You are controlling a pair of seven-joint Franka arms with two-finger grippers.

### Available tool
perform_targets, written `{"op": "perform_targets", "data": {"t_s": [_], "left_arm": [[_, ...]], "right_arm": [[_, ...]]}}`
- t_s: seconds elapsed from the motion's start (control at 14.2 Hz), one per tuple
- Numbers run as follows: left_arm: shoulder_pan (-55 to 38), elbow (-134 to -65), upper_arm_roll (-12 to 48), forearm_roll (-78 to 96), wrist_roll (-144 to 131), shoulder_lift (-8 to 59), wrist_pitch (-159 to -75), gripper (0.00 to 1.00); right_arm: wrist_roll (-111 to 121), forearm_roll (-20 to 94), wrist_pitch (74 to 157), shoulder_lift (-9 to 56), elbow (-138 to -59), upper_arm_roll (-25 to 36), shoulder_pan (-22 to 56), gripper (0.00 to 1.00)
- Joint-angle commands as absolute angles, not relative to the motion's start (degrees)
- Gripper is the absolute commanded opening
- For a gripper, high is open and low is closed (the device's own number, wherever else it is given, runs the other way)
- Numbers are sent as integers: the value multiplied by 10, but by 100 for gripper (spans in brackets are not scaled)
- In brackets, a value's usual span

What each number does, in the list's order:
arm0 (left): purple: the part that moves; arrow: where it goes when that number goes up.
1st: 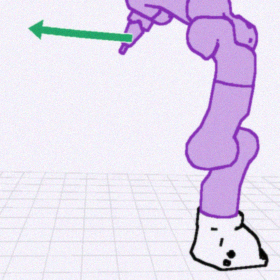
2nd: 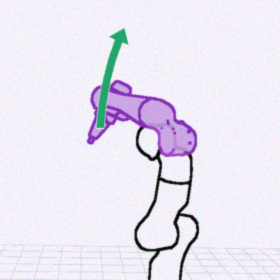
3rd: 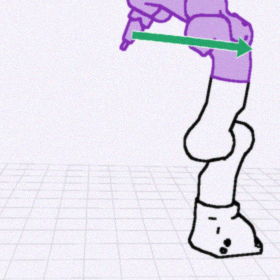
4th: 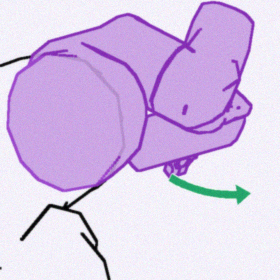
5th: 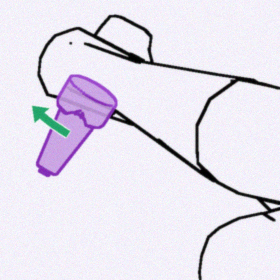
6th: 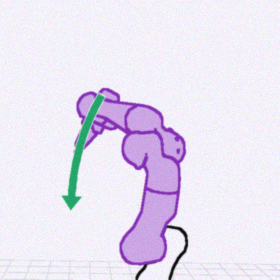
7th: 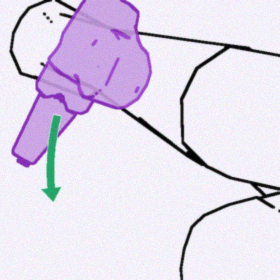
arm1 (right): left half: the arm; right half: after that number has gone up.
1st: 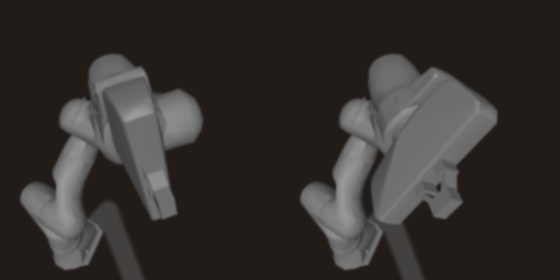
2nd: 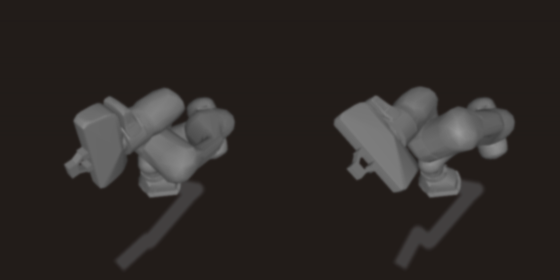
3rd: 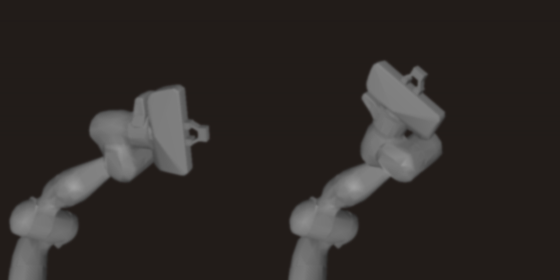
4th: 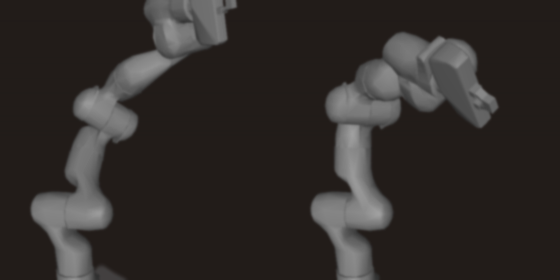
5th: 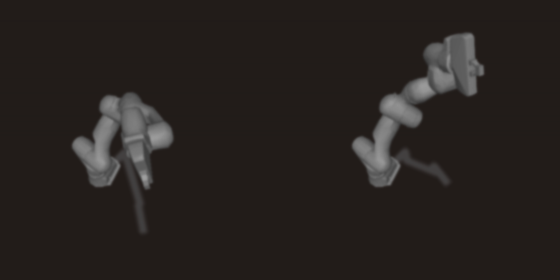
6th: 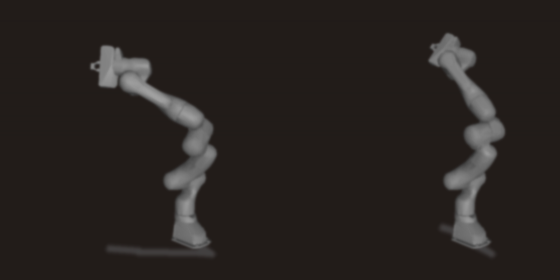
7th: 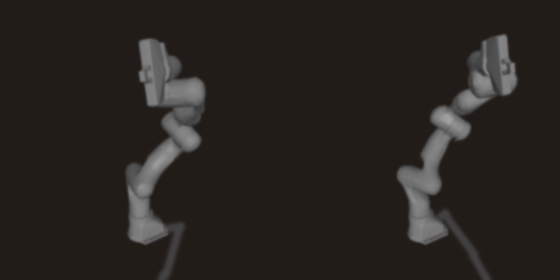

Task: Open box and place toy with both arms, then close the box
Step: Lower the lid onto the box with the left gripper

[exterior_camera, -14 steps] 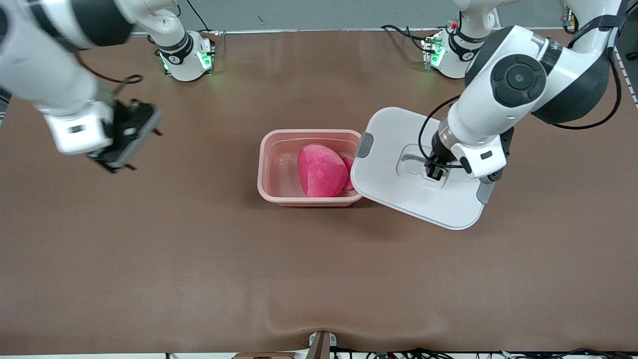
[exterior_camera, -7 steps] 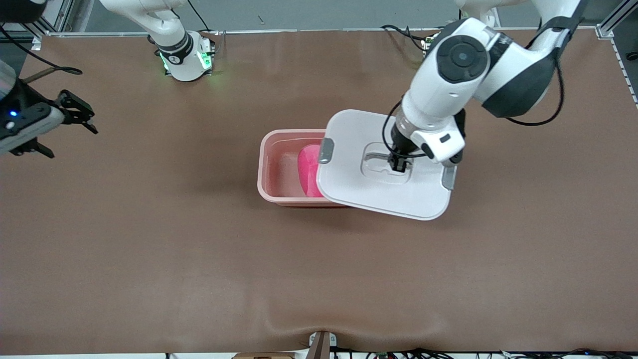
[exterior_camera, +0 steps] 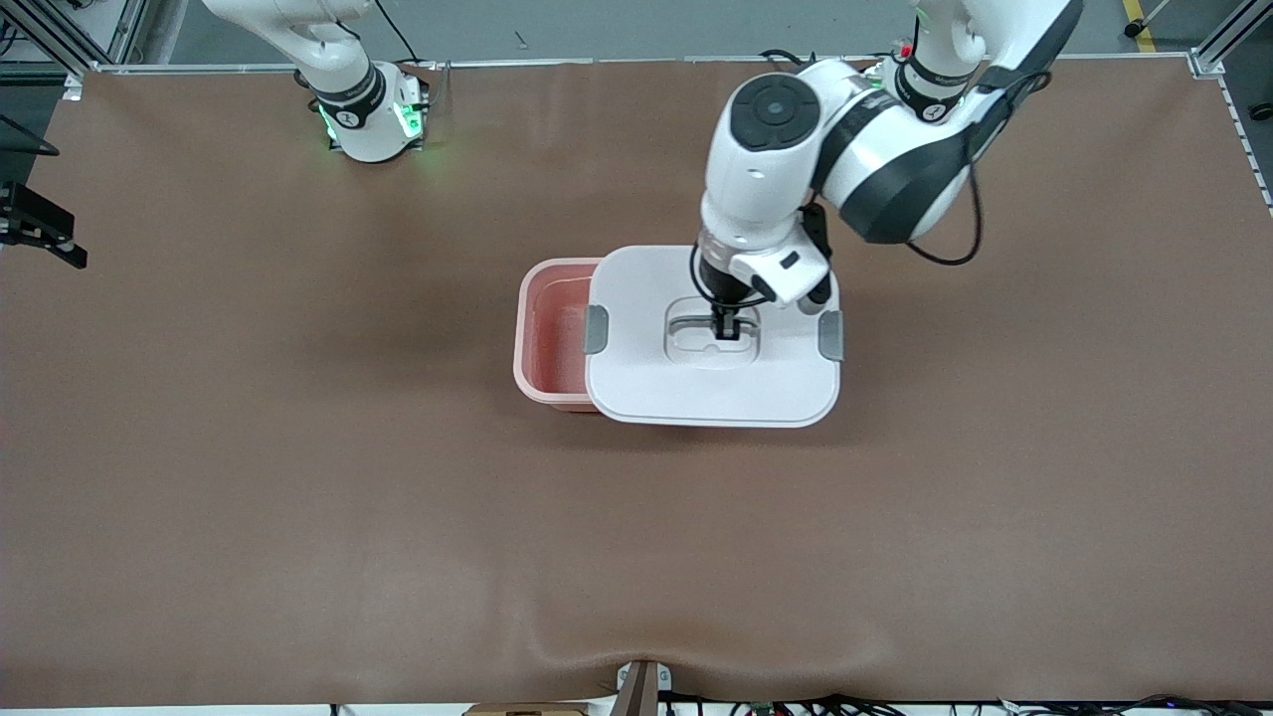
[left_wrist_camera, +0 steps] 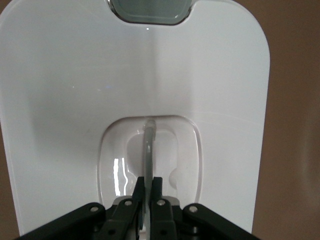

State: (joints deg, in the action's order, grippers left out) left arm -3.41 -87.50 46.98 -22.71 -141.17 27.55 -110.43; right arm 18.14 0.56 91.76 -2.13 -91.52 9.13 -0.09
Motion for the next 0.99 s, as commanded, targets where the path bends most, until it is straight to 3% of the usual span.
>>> {"op": "perform_targets", "data": {"t_s": [0.0,0.92], "left_arm": [[-58,-872,468,-250,-1465,277,-1119,0],[-148,-891,468,-384,-1666,321,-1157,0]], "right_arm": [[61,12,897,-33,-927,83,-14,100],[18,11,904,-29,-935,28,-54,100]]}}
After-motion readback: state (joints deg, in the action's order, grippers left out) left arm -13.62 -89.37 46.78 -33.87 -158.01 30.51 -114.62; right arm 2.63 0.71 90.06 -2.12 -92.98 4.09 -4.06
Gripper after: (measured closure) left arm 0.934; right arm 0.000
